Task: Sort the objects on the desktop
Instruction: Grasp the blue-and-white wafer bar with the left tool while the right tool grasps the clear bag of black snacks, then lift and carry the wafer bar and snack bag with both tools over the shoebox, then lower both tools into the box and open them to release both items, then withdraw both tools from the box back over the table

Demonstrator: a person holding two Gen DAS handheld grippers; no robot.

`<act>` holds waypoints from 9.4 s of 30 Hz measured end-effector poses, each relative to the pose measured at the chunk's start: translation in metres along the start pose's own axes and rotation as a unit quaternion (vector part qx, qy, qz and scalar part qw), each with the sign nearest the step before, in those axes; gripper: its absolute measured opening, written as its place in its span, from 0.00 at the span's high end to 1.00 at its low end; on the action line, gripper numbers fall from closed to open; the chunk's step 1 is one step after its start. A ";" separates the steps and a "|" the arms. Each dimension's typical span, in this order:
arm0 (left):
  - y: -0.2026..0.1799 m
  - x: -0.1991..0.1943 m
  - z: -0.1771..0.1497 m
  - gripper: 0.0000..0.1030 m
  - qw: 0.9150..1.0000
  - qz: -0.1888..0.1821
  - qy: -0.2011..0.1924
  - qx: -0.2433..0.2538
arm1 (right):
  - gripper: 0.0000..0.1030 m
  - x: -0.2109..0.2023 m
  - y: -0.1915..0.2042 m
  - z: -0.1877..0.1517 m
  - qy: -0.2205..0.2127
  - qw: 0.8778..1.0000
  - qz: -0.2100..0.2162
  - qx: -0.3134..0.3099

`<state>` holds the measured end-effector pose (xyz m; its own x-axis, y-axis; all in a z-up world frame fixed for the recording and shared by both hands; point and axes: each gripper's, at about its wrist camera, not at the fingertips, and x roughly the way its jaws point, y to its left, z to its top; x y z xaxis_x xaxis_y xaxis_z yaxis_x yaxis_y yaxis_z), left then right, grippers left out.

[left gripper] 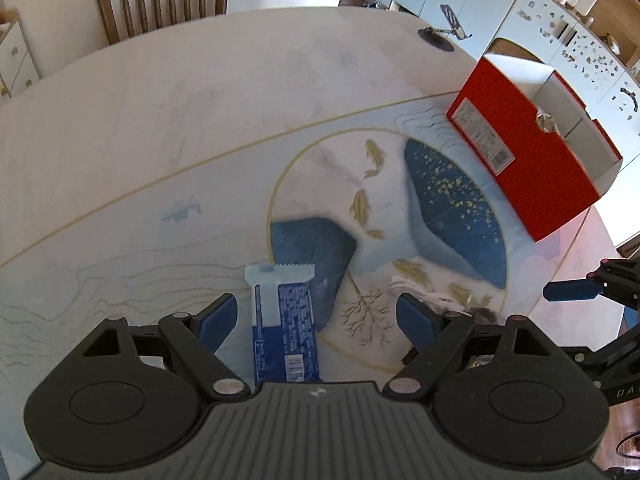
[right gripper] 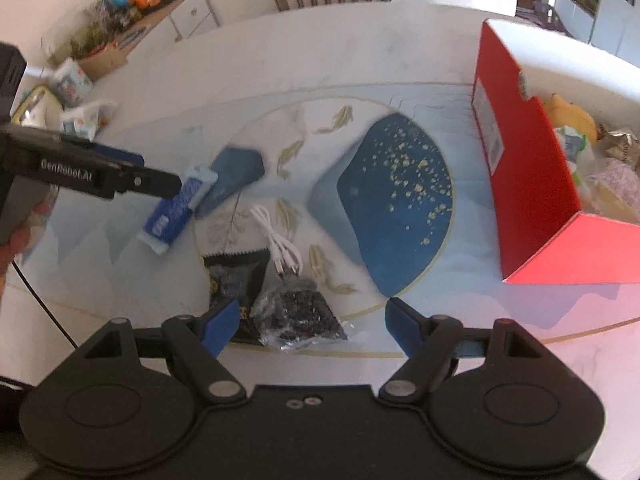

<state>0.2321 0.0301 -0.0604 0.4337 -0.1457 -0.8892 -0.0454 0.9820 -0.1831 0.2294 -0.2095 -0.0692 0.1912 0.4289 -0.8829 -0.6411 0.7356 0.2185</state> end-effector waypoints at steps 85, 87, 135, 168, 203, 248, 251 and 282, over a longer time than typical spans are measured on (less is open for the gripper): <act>-0.052 -0.020 -0.033 0.65 0.998 0.026 -0.012 0.050 | 0.63 -0.051 -0.028 -0.019 -0.057 0.997 -0.015 0.041; -0.060 -0.025 -0.033 0.65 0.998 0.025 -0.012 0.053 | 0.63 -0.056 -0.029 -0.020 -0.062 0.997 -0.016 0.044; -0.259 -0.024 0.078 0.64 0.988 -0.030 -0.066 0.137 | 0.65 -0.144 -0.182 0.003 -0.144 0.986 -0.048 0.071; -0.330 0.068 0.179 0.64 0.979 -0.039 -0.058 0.191 | 0.65 -0.104 -0.278 0.041 -0.093 0.989 -0.092 0.062; -0.351 0.165 0.206 0.64 0.965 -0.024 0.016 0.262 | 0.65 -0.040 -0.291 0.052 -0.009 0.995 -0.094 0.030; -0.349 0.120 0.194 0.40 0.970 -0.055 -0.003 0.237 | 0.40 -0.083 -0.282 0.047 -0.052 0.995 -0.082 0.020; -0.349 0.111 0.190 0.40 0.970 -0.060 -0.008 0.234 | 0.40 -0.089 -0.279 0.046 -0.059 0.995 -0.080 0.019; -0.315 0.018 0.134 0.17 0.964 -0.107 -0.047 0.240 | 0.30 -0.136 -0.234 0.023 -0.106 0.992 -0.069 0.019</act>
<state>0.3751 -0.2654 0.0374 0.4680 -0.3608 -0.8067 0.4648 0.8769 -0.1226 0.3703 -0.4280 0.0091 0.4296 0.4192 -0.7998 -0.5693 0.8132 0.1205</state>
